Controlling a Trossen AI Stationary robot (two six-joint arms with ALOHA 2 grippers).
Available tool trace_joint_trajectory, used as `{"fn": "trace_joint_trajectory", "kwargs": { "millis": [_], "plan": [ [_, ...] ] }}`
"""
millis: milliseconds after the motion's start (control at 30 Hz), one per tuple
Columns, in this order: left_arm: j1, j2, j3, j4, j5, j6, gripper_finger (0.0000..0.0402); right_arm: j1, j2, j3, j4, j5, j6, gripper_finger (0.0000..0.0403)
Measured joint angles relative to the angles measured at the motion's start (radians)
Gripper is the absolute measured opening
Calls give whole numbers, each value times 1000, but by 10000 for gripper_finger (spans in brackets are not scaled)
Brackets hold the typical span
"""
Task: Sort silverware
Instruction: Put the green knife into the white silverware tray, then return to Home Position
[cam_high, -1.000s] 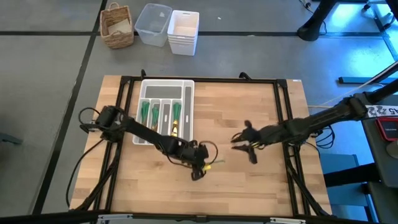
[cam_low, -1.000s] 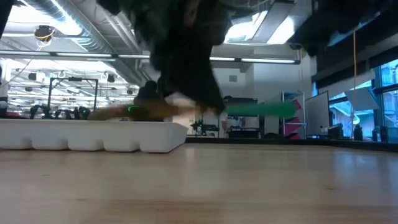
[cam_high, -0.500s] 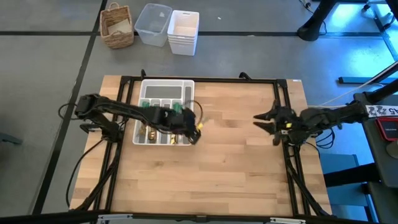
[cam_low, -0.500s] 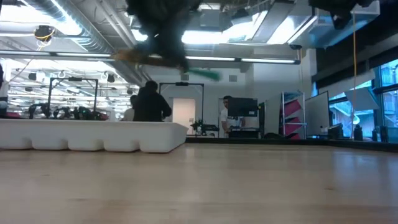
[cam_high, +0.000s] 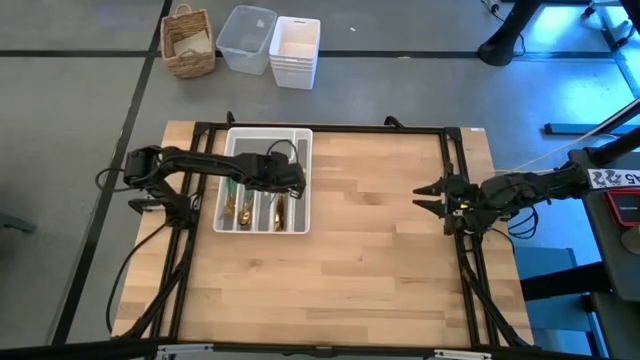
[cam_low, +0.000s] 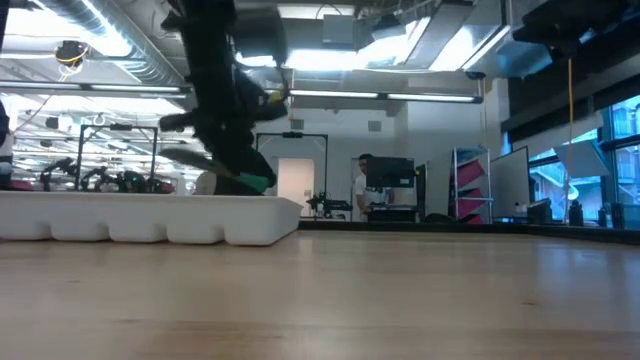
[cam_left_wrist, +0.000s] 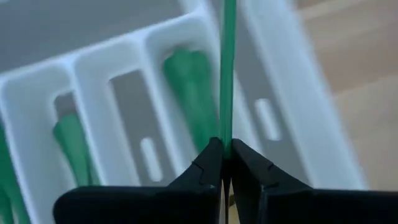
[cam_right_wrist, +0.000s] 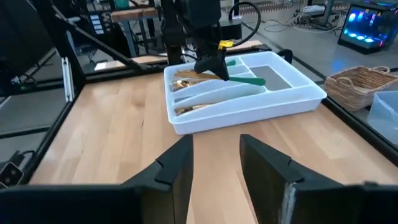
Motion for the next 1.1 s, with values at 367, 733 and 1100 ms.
{"fn": "trace_joint_trajectory", "kwargs": {
  "millis": [367, 733, 1100],
  "plan": [
    [17, 0, -192, 272, 3, -180, 20, 0, 0, 0, -38, 0, -35, 134],
    [25, 0, -261, 366, 73, -203, 40, 0, -31, 0, -36, -2, -34, 134],
    [52, -49, -261, 364, 111, -181, 137, 0, -124, 0, -37, -2, -37, 134]
  ]
}}
